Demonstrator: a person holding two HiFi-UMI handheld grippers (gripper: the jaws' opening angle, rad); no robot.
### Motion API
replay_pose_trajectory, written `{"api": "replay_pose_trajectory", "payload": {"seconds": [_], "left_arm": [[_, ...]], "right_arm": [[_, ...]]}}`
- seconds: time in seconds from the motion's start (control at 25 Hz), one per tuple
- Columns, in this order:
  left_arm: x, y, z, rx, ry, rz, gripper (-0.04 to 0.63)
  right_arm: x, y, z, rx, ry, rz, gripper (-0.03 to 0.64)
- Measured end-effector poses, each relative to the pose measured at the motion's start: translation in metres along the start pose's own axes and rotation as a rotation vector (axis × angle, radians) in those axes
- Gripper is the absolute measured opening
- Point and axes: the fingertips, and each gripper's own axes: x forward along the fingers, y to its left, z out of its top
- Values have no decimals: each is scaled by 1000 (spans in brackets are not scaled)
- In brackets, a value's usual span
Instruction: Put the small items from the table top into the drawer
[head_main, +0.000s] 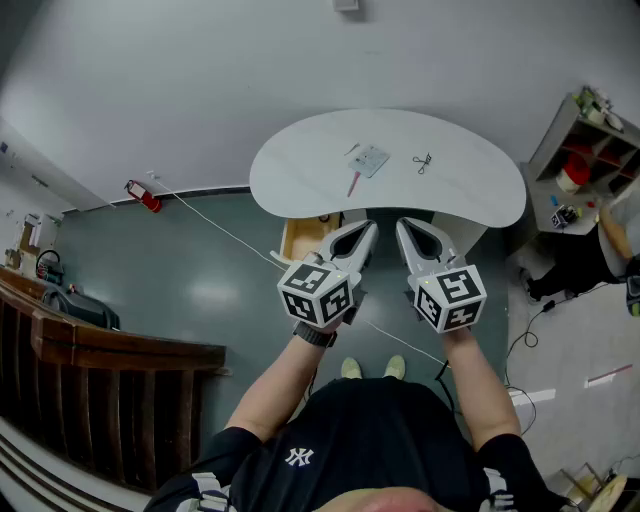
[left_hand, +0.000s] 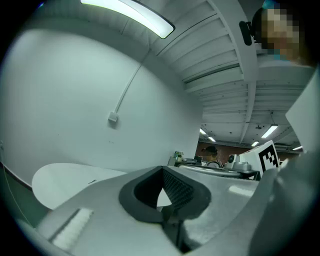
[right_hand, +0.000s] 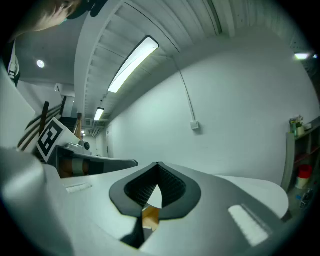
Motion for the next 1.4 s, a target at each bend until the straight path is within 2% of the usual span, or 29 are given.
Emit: {"api": "replay_pose_trajectory", "payload": {"seconds": [0.48, 0.64, 0.84, 1.04, 1.24, 1.4], "left_arm": [[22, -12, -1, -5, -5, 17, 0], [29, -7, 7, 4, -26, 37, 0], [26, 2, -3, -6, -19, 101, 0], [27, 20, -13, -20, -4, 136, 0], [36, 45, -23, -30, 24, 144, 0], [54, 70, -22, -29, 28, 119, 0]], "right_arm": [[-9, -18, 5, -5, 0, 43, 20], [-12, -31, 15, 33, -34, 69, 21], [-18, -46, 5, 106, -51, 87, 21], [-4, -51, -4, 196, -57, 114, 23], [20, -52, -16, 185, -21, 104, 22], [46, -58, -15, 154, -10, 80, 21]]}}
